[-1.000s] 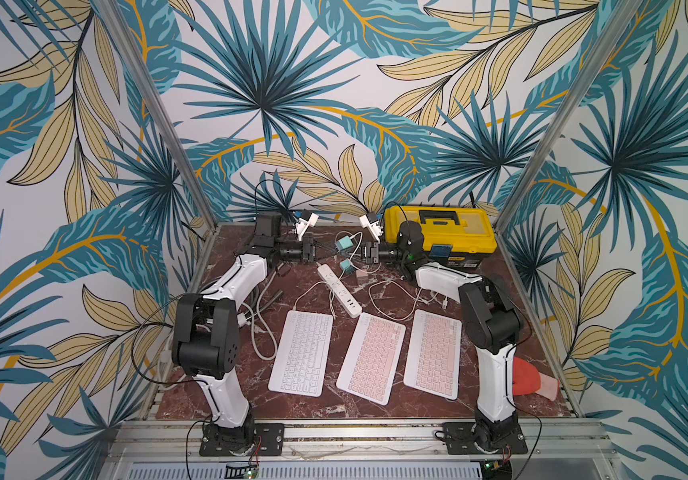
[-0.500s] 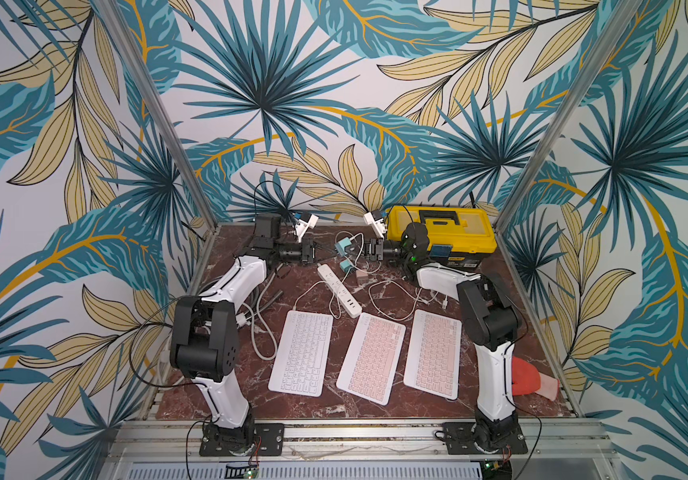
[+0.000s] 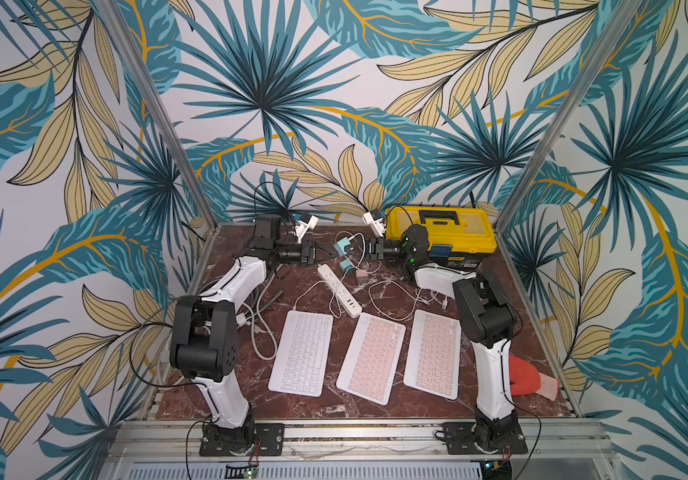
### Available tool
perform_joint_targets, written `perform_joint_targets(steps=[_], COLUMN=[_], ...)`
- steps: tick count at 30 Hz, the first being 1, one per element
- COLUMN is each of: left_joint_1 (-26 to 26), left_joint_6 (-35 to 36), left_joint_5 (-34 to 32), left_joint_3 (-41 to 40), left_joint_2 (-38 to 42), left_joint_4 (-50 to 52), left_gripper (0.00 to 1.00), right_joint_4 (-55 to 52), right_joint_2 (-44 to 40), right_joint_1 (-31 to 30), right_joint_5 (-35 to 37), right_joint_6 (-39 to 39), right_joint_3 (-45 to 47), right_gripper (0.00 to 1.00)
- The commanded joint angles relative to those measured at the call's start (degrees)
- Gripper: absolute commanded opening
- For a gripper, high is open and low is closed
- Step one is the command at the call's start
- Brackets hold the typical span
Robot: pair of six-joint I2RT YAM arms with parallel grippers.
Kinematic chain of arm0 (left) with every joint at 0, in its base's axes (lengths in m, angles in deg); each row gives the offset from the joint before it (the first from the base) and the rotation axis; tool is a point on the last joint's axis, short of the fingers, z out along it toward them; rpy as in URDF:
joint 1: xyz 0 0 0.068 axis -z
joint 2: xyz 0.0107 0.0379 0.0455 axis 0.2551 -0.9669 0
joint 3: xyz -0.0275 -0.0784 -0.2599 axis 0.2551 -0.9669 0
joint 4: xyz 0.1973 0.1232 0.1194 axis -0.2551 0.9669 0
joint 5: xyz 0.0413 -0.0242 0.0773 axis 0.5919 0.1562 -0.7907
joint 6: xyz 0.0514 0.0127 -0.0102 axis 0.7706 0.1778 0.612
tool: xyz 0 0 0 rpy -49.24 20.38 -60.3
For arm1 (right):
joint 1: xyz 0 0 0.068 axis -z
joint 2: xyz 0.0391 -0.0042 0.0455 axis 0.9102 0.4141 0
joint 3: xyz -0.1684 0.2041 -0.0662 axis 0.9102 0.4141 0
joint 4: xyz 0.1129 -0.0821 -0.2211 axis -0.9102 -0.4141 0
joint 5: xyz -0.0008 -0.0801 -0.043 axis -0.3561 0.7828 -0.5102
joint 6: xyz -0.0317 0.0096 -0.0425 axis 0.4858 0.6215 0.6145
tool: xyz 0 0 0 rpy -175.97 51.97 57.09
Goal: Unplug the wireless keyboard
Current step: Remove the power cord from the plug.
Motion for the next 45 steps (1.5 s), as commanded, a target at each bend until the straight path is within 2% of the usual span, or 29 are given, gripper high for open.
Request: perform_joint_targets(steps=[1, 3, 6, 17, 20, 24, 28, 30, 31, 33, 34, 35, 38, 40, 43, 45], left_joint_1=[0.16, 0.16, 0.33, 1.98, 1.96, 2.01, 1.95, 2.01, 1.98, 2.01, 2.01, 1.86, 1.12, 0.36, -0.23, -0.29], left_joint_6=[1.54, 2.35, 2.47, 0.95, 0.55, 0.42, 0.48, 0.31, 0.24, 0.01, 0.0, 0.0, 0.18, 0.18, 1.06, 2.37], left_joint_5=[3.54, 1.34, -1.5, -2.73, -1.77, -1.1, -1.28, -0.97, -0.88, -0.8, -0.94, -1.22, -2.74, -4.9, -9.39, -13.47], left_joint_3=[0.96, 1.4, 2.88, 8.41, 8.18, 7.41, 7.01, 7.02, 7.01, 6.89, 6.77, 6.59, 6.16, 5.86, 5.16, 4.03], left_joint_2=[1.08, 2.08, 2.25, -1.45, -1.82, -1.77, -1.3, -1.46, -1.56, -1.65, -1.67, -1.57, -0.91, -0.08, 1.45, 2.66], left_joint_4=[-0.43, -0.38, -0.35, -0.45, -0.49, -0.42, -0.43, -0.38, -0.42, -0.45, -0.45, -0.5, -0.46, -0.43, -0.52, -0.55], left_gripper=[0.5, 0.54, 0.55, 0.51, 0.44, 0.26, 0.2, 0.08, 0.03, 0.0, 0.0, 0.0, 0.0, 0.0, 0.0, 0.0], right_joint_4=[2.2, 2.38, 2.39, 5.79, 5.77, 5.53, 5.45, 5.37, 5.12, 3.2, 1.27, -1.11, -13.23, -30.02, -56.88, -66.6], right_joint_2=[1.11, 1.03, 1.06, 2.65, 2.69, 2.95, 3.35, 3.57, 3.54, 3.08, 2.59, 1.92, -0.94, -3.24, -6.14, -6.53], right_joint_1=[-0.09, -0.17, -0.48, -1.5, -1.5, -1.49, -1.5, -1.5, -1.5, -1.44, -1.23, -1.03, -0.05, 0.99, 2.71, 4.11], right_joint_5=[-0.07, 0.02, -0.28, -0.77, -0.77, -0.77, -0.77, -0.69, -0.64, 0.36, 1.24, 1.61, 2.22, 4.08, 11.85, 19.68], right_joint_6=[-0.36, -0.74, -0.95, -4.27, -4.26, -4.2, -4.49, -4.78, -4.75, -3.62, -2.01, 0.08, 10.15, 22.16, 40.06, 43.46], right_joint_3=[-1.26, -1.57, -2.1, -2.63, -2.72, -3.07, -3.51, -3.78, -3.77, -3.42, -2.82, -2.15, 0.2, 1.12, 0.31, -0.59], right_gripper=[0.09, 0.1, 0.09, 0.09, 0.09, 0.09, 0.09, 0.1, 0.12, 0.3, 0.39, 0.43, 0.45, 0.45, 0.44, 0.42])
